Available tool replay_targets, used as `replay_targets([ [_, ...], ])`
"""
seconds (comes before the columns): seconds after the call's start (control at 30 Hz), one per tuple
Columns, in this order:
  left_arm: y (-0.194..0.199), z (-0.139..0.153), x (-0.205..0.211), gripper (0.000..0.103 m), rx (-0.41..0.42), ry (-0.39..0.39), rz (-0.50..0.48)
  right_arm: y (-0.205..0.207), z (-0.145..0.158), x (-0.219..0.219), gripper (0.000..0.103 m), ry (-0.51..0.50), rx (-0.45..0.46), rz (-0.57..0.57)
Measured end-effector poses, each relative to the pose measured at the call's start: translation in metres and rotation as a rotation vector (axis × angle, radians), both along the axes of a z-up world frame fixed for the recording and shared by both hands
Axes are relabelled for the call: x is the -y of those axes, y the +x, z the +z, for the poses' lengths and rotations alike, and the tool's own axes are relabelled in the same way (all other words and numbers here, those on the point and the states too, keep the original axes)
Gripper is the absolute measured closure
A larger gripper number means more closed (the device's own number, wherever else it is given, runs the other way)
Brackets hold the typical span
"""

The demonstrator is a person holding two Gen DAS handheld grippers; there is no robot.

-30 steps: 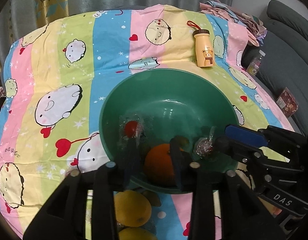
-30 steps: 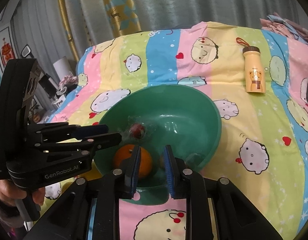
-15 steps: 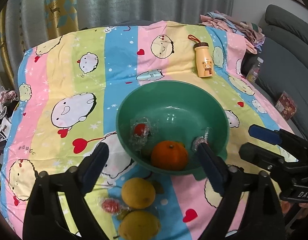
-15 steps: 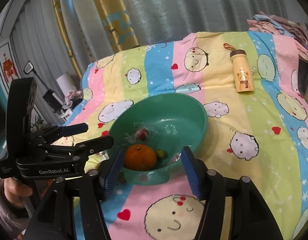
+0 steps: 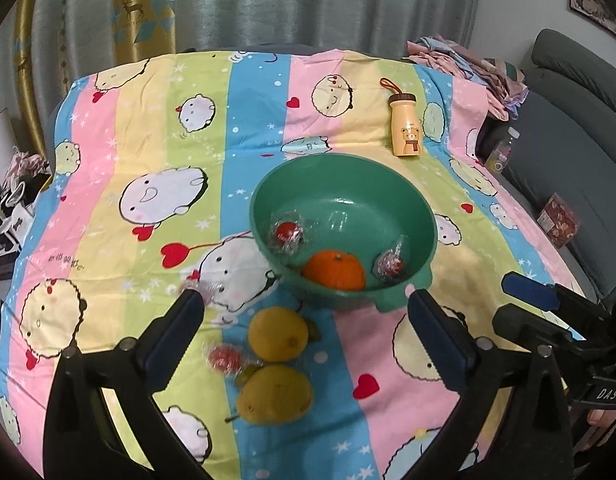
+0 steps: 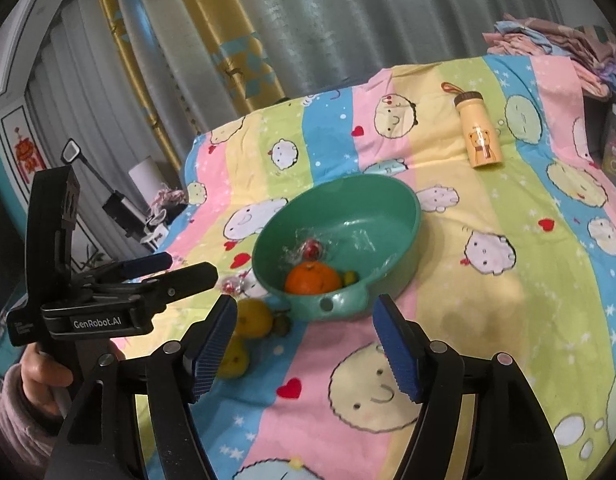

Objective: Organize fruits
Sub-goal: 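Withdraw the left tool from the basin back over the quilt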

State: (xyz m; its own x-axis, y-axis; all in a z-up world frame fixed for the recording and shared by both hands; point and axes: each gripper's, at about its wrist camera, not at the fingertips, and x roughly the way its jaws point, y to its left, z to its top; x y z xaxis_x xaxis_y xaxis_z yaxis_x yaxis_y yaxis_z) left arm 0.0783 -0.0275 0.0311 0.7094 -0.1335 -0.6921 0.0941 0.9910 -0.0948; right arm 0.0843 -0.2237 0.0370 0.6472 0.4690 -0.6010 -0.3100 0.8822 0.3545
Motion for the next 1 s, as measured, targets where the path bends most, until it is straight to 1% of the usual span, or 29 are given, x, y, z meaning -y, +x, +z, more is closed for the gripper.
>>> replay_targets([
  [0.13,-0.013,-0.005,-0.007,0.001,-0.022,-0.01,0.016,-0.01,-0.004,-0.002,0.032,-0.004,-0.021,0.005],
  [0.33,-0.032,-0.008,-0.014,0.001,-0.032,-0.019,0.028,-0.023,-0.008,-0.011,0.032,-0.016,-0.044,0.028],
  [0.67,-0.052,-0.019,-0.03,0.001,-0.064,-0.04,0.059,-0.037,-0.009,-0.029,0.032,-0.034,-0.065,0.067],
  [0.8,-0.058,-0.026,-0.04,0.001,-0.086,-0.062,0.072,-0.039,-0.012,-0.039,0.032,-0.046,-0.076,0.088],
  [0.9,-0.066,-0.032,-0.053,0.001,-0.101,-0.092,0.09,-0.041,-0.014,-0.045,0.032,-0.055,-0.087,0.106],
  [1.0,-0.075,-0.041,-0.075,0.001,-0.121,-0.13,0.139,-0.043,-0.02,-0.053,0.032,-0.066,-0.102,0.127],
])
